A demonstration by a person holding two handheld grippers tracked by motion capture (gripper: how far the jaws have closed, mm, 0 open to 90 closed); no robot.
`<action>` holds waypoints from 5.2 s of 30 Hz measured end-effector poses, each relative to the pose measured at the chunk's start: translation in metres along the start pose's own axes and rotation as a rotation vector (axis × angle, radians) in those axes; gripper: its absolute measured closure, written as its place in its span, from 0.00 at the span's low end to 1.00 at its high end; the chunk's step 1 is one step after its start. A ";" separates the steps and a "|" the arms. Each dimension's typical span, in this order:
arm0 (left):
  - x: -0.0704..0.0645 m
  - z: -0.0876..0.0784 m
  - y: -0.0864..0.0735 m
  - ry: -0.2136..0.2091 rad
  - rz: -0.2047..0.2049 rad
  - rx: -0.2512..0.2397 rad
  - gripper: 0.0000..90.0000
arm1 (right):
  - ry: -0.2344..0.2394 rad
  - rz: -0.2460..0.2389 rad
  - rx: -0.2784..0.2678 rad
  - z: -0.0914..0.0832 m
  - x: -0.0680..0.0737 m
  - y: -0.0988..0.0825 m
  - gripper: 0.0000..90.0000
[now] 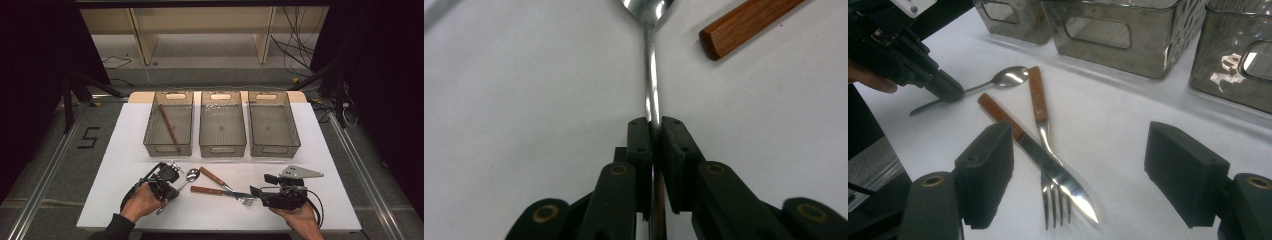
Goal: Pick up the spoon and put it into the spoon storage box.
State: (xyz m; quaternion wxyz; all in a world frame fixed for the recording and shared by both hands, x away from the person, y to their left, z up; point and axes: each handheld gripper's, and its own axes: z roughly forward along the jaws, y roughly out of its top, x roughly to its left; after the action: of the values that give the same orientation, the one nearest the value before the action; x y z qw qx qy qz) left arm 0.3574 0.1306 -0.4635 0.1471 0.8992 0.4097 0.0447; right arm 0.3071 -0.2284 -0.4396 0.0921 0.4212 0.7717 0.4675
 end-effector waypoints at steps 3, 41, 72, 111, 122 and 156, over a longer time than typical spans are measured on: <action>0.001 -0.001 0.000 -0.003 0.011 0.001 0.93 | 0.000 -0.001 -0.001 -0.001 0.000 0.000 0.32; 0.016 -0.055 0.011 -0.108 -0.015 -0.332 0.93 | 0.009 -0.001 -0.044 -0.005 0.000 0.001 0.31; 0.033 -0.085 0.094 -0.154 -0.033 -0.567 0.93 | 0.033 -0.014 -0.068 -0.008 0.003 0.001 0.30; 0.049 -0.036 0.182 -0.140 -0.106 -0.557 0.93 | 0.052 -0.018 -0.055 -0.006 0.004 0.000 0.30; 0.049 -0.024 0.188 -0.124 -0.107 -0.530 0.93 | 0.056 -0.021 -0.056 -0.006 0.004 -0.001 0.30; 0.045 -0.044 0.163 -0.159 -0.107 -0.552 0.38 | 0.060 -0.020 -0.052 -0.004 0.006 -0.001 0.30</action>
State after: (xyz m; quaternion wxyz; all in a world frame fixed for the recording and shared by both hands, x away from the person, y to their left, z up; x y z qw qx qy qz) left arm 0.4964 0.0729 -0.3743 0.4198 0.8031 0.4159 0.0762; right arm 0.3005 -0.2269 -0.4362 0.0845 0.3967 0.7660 0.4988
